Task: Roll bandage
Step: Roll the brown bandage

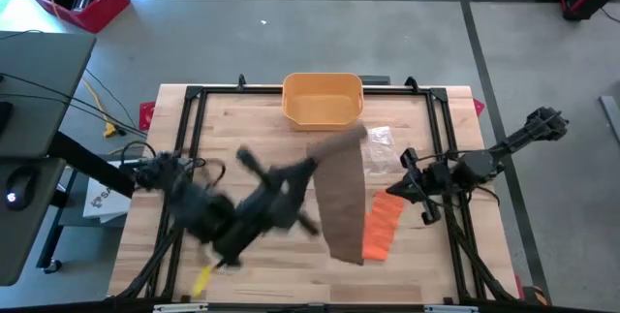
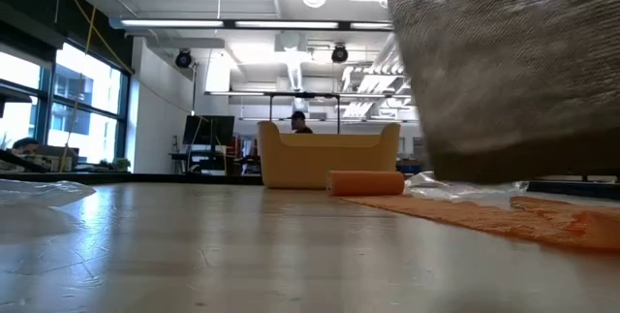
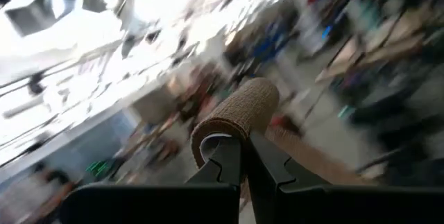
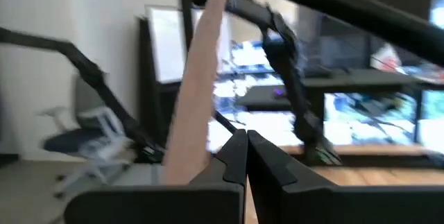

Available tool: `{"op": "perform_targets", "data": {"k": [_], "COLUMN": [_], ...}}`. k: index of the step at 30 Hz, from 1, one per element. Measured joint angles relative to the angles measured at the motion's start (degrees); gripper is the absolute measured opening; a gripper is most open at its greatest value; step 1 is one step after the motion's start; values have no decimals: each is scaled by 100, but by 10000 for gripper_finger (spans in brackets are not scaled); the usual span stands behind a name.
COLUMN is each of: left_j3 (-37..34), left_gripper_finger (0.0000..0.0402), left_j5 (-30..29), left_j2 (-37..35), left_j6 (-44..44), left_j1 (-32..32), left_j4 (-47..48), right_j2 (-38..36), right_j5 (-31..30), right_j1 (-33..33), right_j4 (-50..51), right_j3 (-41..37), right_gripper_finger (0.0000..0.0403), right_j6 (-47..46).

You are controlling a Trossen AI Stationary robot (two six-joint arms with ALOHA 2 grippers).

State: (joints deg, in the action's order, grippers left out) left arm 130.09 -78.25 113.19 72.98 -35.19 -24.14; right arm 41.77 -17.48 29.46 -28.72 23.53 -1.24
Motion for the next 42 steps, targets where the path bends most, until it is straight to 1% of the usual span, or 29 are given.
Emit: {"op": "perform_targets", "data": {"k": [2, 5, 7, 9, 11, 13, 15, 17, 20, 22, 24, 27, 30, 34, 38, 42], "left_j3": [-329, -1062, -1686, -2347, -3034, -3695, -4367, -5012, -5830, -6203, -6442, -6544, -6553, -6555, -6555, -6578], "left_gripper_finger": [1, 1, 1, 1, 1, 1, 1, 1, 1, 0, 0, 0, 0, 0, 0, 0], "left_j5": [-302, -664, -650, -573, -575, -633, -765, -908, -1082, -1166, -1166, -1172, -1193, -1174, -1075, -681], "left_j2": [-218, -612, -954, -1330, -1740, -2132, -2460, -2713, -3025, -3229, -3445, -3845, -4294, -4704, -4761, -4752], "left_j6": [-527, -1674, -2851, -4378, -5863, -7173, -8231, -8992, -9690, -9971, -10083, -10095, -10313, -11122, -12091, -13034], "left_j1": [345, 878, 1143, 1322, 1339, 1227, 1022, 763, 427, 293, 230, 211, 229, 231, 291, 403], "left_j4": [623, 1855, 2801, 3728, 4622, 5294, 5735, 5936, 5958, 5971, 6045, 6333, 7051, 8192, 9409, 10428], "right_j2": [37, 85, 106, 104, 104, 104, 105, 106, 180, 355, 637, 1225, 1936, 2879, 3763, 4608], "right_j5": [-224, -257, -256, -257, -258, -257, -257, -241, 19, 99, 103, 161, 211, 545, 1040, 1583], "right_j1": [-68, -188, -240, -250, -248, -248, -248, -248, -248, -248, -254, -327, -419, -632, -934, -1264], "right_j4": [166, 427, 610, 777, 920, 968, 977, 987, 983, 876, 682, 656, 701, 832, 1047, 1054], "right_j3": [0, 0, 0, 0, 0, 0, 0, 0, 2, 2, 9, 208, 598, 1190, 1665, 1958], "right_gripper_finger": [0, 0, 0, 0, 0, 0, 0, 0, 0, 0, 0, 0, 0, 0, 0, 0], "right_j6": [-44, -215, -359, -480, -533, -537, -533, -474, -175, -161, -275, -437, -429, -152, 12, 20]}}
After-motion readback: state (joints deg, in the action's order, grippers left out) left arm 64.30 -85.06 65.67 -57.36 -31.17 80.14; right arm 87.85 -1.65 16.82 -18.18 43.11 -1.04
